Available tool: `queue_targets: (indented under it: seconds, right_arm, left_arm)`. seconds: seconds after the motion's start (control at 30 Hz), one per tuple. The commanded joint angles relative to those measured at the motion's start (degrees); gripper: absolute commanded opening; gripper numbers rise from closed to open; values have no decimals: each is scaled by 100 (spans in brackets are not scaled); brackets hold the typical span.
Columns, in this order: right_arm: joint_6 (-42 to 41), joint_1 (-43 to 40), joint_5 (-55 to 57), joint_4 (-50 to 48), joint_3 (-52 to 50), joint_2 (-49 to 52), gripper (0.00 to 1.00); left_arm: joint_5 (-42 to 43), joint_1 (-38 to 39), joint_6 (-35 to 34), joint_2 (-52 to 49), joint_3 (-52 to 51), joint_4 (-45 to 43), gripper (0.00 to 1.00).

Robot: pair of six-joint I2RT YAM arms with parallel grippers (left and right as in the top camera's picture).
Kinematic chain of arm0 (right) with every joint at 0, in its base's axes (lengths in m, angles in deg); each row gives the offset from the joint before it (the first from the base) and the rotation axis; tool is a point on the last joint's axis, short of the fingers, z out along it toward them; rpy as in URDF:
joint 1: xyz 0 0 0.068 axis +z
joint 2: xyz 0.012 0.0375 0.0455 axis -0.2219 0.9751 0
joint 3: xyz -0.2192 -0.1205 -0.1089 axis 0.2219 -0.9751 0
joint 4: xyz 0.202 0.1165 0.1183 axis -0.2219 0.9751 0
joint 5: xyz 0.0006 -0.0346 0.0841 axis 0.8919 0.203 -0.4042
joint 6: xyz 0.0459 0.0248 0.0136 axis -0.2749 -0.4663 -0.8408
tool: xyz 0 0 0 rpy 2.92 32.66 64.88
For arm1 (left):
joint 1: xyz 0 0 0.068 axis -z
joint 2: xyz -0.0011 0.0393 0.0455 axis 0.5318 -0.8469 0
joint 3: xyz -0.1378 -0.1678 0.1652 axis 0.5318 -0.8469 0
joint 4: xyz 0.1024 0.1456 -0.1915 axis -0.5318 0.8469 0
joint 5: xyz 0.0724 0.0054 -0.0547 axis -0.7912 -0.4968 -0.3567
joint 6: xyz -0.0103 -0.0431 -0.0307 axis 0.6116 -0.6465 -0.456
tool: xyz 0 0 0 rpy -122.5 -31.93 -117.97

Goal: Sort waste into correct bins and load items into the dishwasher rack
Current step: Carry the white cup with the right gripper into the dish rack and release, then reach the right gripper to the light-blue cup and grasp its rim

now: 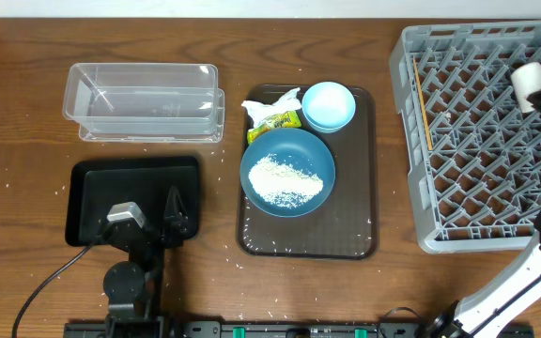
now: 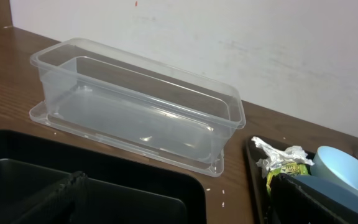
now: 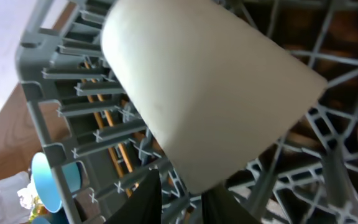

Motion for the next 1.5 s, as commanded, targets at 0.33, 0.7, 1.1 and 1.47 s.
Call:
queue_targets:
  seconds: [0.33, 0.7, 1.1, 1.47]
  right_arm:
    - [-603, -20, 1137, 284, -20, -1088, 39]
    - [-730, 127, 1193, 293, -20, -1843, 48]
    - [225, 1648, 809, 400, -24, -1860, 48]
    - [-37, 4063, 2577, -15, -24, -1488, 86]
  left_arm:
    - [-55, 28, 35, 39, -120, 192, 95]
    - [-55, 28, 37, 39, -120, 192, 95]
    - [-55, 28, 37, 39, -120, 192, 95]
    - [-55, 28, 35, 39, -120, 192, 95]
